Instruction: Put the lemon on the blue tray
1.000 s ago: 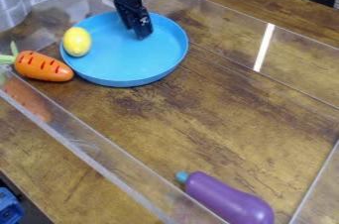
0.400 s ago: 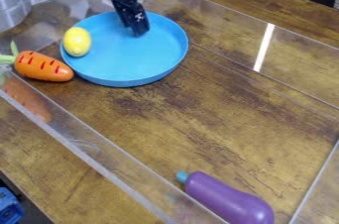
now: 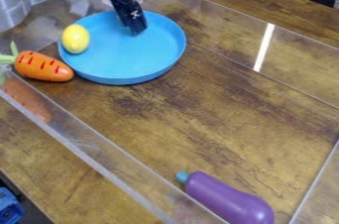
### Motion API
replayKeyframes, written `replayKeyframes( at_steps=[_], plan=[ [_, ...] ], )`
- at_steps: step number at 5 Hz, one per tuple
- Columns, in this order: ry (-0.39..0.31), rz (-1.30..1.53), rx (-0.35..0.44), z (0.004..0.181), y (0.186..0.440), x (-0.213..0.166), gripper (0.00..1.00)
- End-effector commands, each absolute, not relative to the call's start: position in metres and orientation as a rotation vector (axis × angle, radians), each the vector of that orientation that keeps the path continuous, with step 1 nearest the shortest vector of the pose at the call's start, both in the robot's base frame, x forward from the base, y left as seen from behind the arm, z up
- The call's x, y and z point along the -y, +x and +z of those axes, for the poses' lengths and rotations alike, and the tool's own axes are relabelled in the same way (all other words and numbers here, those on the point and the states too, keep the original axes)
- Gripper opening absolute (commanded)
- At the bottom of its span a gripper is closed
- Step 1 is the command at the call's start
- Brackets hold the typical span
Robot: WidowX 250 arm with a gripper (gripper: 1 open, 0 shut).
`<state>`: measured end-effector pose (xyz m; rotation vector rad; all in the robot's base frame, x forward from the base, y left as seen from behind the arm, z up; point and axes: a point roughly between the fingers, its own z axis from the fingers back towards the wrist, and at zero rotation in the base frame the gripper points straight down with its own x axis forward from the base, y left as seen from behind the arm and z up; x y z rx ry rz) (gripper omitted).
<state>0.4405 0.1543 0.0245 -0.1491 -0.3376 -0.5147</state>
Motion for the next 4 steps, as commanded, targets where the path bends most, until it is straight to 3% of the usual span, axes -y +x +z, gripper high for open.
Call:
replayKeyframes(
  at_steps=[1, 4],
  plan=[
    [-0.136, -0.498, 0.346, 0.016, 0.436, -0.185, 1.0],
    [-0.134, -0.523, 0.344, 0.01, 0.424, -0.208, 1.0]
  ],
)
